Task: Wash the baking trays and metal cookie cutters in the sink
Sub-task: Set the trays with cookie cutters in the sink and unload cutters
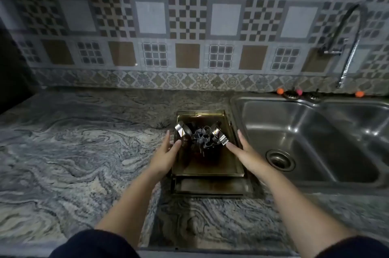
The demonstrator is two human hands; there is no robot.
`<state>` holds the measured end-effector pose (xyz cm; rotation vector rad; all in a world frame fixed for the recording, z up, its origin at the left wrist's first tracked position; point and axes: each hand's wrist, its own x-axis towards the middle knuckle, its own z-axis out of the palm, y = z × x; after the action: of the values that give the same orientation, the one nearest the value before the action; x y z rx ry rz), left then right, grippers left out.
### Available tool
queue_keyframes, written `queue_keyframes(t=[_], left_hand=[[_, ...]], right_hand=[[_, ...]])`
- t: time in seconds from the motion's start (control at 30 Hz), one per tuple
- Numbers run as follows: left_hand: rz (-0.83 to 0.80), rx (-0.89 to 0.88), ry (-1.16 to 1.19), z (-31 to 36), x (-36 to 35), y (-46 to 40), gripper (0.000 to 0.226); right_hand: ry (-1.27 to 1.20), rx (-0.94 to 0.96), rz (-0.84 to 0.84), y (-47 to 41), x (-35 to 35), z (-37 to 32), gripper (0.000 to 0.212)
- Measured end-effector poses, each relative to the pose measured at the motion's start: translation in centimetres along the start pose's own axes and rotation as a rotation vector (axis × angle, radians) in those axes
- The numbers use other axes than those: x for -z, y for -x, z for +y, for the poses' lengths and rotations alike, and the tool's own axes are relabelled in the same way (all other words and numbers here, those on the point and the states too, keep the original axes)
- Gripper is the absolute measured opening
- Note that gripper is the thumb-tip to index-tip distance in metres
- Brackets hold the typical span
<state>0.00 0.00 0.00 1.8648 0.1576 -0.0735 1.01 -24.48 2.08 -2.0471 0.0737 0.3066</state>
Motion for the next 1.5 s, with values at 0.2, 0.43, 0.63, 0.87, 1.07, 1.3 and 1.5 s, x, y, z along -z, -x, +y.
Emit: queue_keyframes(t=[0.2,0.43,0.63,0.87,1.07,1.3,1.5], left_hand=[[-0.056,0.026,0.121,-0.5,-1.1,-1.0,0.062],[-0.072,0.047,0.2,-1.4,-1.4,-1.2,0.058],[-0.09,0.045,0.309,-0.7,-1.1,0.1,0.057],[-0.092,-0.083,0.31,1.5,-0.2,3.0,0.058],[-0.156,-0.123,0.295,1.6,-0.7,5.9,0.055],[-0.295,-0.168,0.299,2.6,-5.1,9.2,0.057],[-0.413,-0.199,0.26,5.6,-11.9,10.8,0.057]], right_hand=[[-0.032,-0.009,-0.003,-1.5,-1.6,1.2,0.073],[-0.211,-0.042,-0.012,-1.5,-1.4,0.3,0.076],[-0.222,-0.032,0.008,-0.3,-1.7,-0.6,0.078],[-0.196,0.046,0.041,2.7,-1.4,-2.4,0.073],[-0.184,0.08,0.095,7.0,-1.2,-1.7,0.055],[-0.19,-0.003,0.234,12.7,1.2,1.8,0.053],[-0.216,-0.036,0.328,16.4,7.1,5.4,0.053]])
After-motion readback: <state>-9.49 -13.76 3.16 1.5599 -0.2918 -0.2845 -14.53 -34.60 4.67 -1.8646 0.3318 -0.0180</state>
